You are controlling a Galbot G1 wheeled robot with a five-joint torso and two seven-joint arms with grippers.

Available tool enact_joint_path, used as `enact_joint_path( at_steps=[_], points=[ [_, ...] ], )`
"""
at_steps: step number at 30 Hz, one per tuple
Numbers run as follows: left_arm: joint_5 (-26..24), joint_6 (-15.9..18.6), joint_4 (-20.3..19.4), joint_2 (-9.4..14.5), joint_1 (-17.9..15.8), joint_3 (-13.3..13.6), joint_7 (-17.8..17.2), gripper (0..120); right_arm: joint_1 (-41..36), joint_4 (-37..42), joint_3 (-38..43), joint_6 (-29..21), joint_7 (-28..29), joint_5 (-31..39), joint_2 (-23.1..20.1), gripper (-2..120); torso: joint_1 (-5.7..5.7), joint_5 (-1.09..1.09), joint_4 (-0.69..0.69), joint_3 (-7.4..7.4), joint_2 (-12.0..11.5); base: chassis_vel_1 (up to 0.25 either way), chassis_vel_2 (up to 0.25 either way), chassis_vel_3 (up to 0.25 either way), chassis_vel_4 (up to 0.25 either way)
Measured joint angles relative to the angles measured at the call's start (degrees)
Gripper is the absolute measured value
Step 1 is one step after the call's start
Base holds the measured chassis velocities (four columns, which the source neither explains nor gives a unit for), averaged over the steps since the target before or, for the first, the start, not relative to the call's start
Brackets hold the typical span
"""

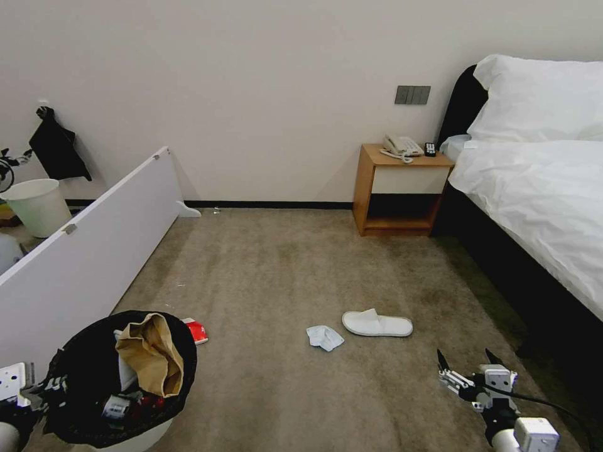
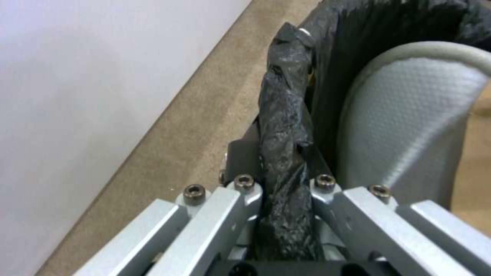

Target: Pick up the trash bin, then pick up the garbage from the floor and place it into the trash bin.

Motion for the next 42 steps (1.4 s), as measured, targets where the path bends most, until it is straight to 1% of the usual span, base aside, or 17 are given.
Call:
enact_joint_path(
  at_steps=[3, 7, 12, 30, 42],
  points=[
    [0.1, -0.1, 0.2, 0.1, 0.0, 0.0, -0.1, 4, 0.2, -0.1, -0.1, 0.1, -0.1, -0.3, 0.2, 100, 0.0, 0.0, 0.02, 0.0, 0.0, 0.0, 0.0, 0.0, 0.0],
    [0.1, -0.3, 0.4, 0.3, 0.0, -0.2, -0.1, 4, 0.1, -0.5, -0.2, 0.4, -0.4, -0.8, 0.8, 100, 0.0, 0.0, 0.0, 0.0, 0.0, 0.0, 0.0, 0.0, 0.0],
    [0.1, -0.3, 0.5, 0.0, 0.0, 0.1, -0.1, 4, 0.0, -1.1, -0.5, 0.9, -0.6, -1.4, 1.4, 100, 0.0, 0.0, 0.0, 0.0, 0.0, 0.0, 0.0, 0.0, 0.0],
    [0.4, -0.2, 0.4, -0.6, -0.2, 0.4, -0.2, 4, 0.5, -1.1, -0.6, 0.9, -0.6, -1.0, 1.2, 100, 0.0, 0.0, 0.0, 0.0, 0.0, 0.0, 0.0, 0.0, 0.0],
    [0.4, -0.2, 0.5, -0.7, -0.4, 0.6, -0.3, 4, 0.8, -1.3, -1.1, 0.9, -0.6, -0.8, 1.1, 100, 0.0, 0.0, 0.0, 0.01, 0.0, 0.069, 0.067, 0.066, 0.057]
  ],
)
